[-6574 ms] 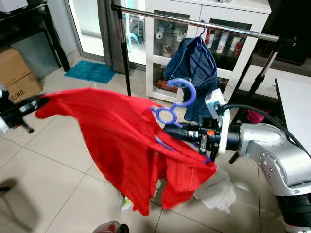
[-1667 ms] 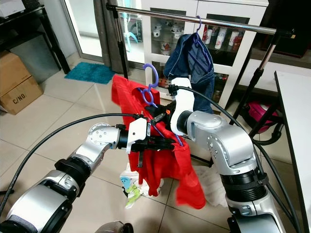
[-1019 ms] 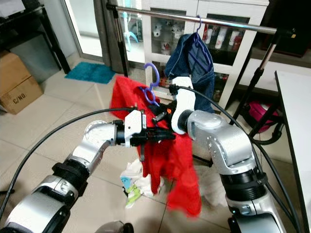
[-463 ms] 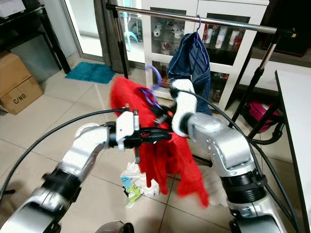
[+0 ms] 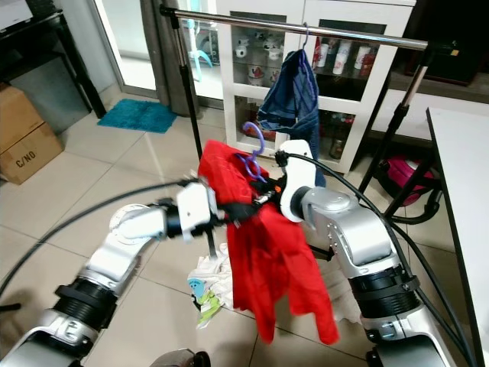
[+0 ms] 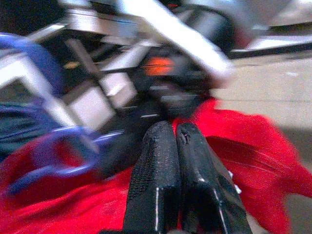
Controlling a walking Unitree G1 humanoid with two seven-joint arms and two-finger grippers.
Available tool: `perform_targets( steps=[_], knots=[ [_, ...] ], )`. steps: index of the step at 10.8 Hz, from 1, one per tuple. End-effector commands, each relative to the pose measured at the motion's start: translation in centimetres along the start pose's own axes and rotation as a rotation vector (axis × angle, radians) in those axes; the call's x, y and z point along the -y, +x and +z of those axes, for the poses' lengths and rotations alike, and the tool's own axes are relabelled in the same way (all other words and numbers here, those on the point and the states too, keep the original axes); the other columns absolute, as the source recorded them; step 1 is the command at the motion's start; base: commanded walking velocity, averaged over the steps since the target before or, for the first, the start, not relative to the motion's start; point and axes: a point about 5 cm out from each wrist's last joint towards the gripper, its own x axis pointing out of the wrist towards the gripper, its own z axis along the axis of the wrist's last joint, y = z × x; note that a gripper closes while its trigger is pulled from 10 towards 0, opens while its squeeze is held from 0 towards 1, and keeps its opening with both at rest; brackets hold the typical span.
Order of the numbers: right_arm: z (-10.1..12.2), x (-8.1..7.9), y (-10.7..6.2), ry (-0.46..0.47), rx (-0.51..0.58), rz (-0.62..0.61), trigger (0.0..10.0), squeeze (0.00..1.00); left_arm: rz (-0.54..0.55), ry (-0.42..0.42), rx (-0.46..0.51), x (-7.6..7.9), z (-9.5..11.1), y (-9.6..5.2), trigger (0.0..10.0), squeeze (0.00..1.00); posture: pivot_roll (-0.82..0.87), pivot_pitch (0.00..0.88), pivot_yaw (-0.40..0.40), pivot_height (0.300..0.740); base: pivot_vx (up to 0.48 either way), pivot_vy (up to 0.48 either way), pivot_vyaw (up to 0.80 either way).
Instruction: Hang hanger
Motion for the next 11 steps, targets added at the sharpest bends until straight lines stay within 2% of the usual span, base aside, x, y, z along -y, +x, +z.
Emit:
perform_targets(
  steps=[1,3,4,5,6,7,11],
  knots=[
    [-0.7,1.0,-0.4,0.007,-0.020,-0.040,10.0,0.00,0.083,0.042,0.016,-1.4,0.8,-0.8,0.0,0.00,-0.07,0.000,0.086,0.740,0.000,0.000,0.00],
    [-0.9,1.5,-0.3,-0.002,-0.028,-0.050,10.0,0.00,0.168,0.050,-0.037,-2.0,0.4,-1.2,0.0,0.00,-0.06,0.002,0.078,0.740,0.000,0.000,0.00],
    [-0.7,1.5,-0.3,-0.005,-0.024,-0.048,10.0,0.00,0.166,0.052,-0.040,-1.9,0.4,-0.9,0.0,0.00,-0.06,0.000,0.076,0.740,0.000,0.000,0.00],
    [-0.6,1.4,-0.2,-0.010,-0.018,-0.043,10.0,0.00,0.133,0.028,-0.025,-1.3,0.5,-0.4,2.7,0.00,-0.06,0.000,0.077,0.740,0.000,0.000,0.00],
    [-0.4,1.5,-0.2,-0.013,-0.012,-0.042,10.0,0.00,0.078,-0.013,-0.027,-0.6,0.4,-0.2,10.0,0.00,-0.06,0.000,0.080,0.740,0.000,0.000,0.00],
    [-0.2,1.5,-0.4,-0.016,-0.001,-0.041,10.0,0.00,0.072,-0.040,-0.016,-0.6,0.4,-0.5,10.0,1.00,-0.06,0.000,0.081,0.740,0.000,0.000,0.00],
    [0.2,2.5,-1.3,-0.026,0.019,-0.042,10.0,0.00,0.032,-0.102,-0.033,-2.1,0.6,-4.5,10.0,1.00,-0.05,0.000,0.076,0.740,0.000,0.000,0.00]
  ],
)
